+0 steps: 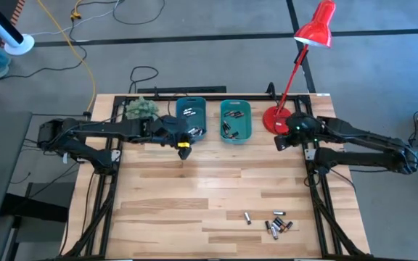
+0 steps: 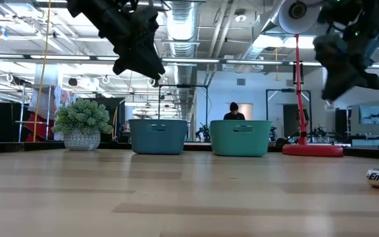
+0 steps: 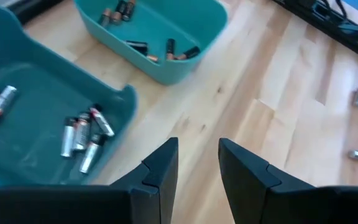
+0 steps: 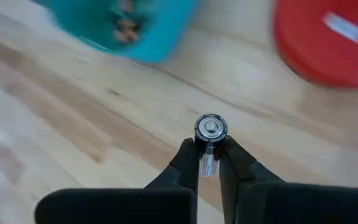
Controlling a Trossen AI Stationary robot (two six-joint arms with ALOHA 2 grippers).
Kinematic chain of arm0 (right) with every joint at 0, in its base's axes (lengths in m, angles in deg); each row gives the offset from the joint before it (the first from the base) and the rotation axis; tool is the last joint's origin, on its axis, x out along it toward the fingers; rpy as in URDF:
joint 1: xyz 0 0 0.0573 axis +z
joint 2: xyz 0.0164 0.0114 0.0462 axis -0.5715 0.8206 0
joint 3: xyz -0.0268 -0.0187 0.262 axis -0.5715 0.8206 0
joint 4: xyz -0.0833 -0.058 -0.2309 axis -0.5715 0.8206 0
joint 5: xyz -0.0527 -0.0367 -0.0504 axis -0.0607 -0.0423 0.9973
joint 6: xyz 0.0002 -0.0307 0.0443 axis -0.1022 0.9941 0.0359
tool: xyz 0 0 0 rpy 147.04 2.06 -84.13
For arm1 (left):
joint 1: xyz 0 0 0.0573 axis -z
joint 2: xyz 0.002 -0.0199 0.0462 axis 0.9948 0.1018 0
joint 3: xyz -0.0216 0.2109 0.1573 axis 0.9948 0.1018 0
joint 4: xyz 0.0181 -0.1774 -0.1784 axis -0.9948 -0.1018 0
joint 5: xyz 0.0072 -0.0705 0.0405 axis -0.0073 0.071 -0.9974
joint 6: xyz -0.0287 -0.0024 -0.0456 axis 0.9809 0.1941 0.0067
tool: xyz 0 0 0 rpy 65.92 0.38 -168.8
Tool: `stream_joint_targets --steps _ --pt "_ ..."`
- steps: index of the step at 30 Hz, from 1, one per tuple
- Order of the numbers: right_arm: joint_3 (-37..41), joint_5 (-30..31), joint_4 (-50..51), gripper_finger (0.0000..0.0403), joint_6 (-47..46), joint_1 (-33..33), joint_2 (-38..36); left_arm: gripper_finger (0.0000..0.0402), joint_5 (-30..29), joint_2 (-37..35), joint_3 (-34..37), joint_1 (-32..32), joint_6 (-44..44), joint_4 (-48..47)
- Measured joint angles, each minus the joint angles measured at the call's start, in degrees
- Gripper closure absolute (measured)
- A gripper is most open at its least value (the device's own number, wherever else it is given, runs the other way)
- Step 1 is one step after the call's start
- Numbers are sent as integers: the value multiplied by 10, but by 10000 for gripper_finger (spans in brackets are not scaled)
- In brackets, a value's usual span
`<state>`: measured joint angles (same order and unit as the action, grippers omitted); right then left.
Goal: Sort batteries
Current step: Put the silver battery into the blue bin
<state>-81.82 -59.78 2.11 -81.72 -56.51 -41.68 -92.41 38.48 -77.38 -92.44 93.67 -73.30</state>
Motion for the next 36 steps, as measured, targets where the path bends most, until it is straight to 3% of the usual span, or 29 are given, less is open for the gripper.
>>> stream_joint_targets --steps 9,16,21,26,29,36 --pt "0 75 -129 368 17 155 -6 290 -64 0 0 73 101 0" --pt "0 116 -293 368 77 230 66 290 -65 0 0 109 107 -33" --pt "-24 116 -381 371 122 230 161 290 -70 0 0 124 133 -114" --pt "-114 95 -384 371 186 209 276 290 -138 0 3 143 151 -159" --pt "-186 64 -384 371 207 182 347 290 -137 -3 31 155 134 -125" --pt "-399 -7 -331 372 269 110 530 290 -74 -6 143 176 127 14"
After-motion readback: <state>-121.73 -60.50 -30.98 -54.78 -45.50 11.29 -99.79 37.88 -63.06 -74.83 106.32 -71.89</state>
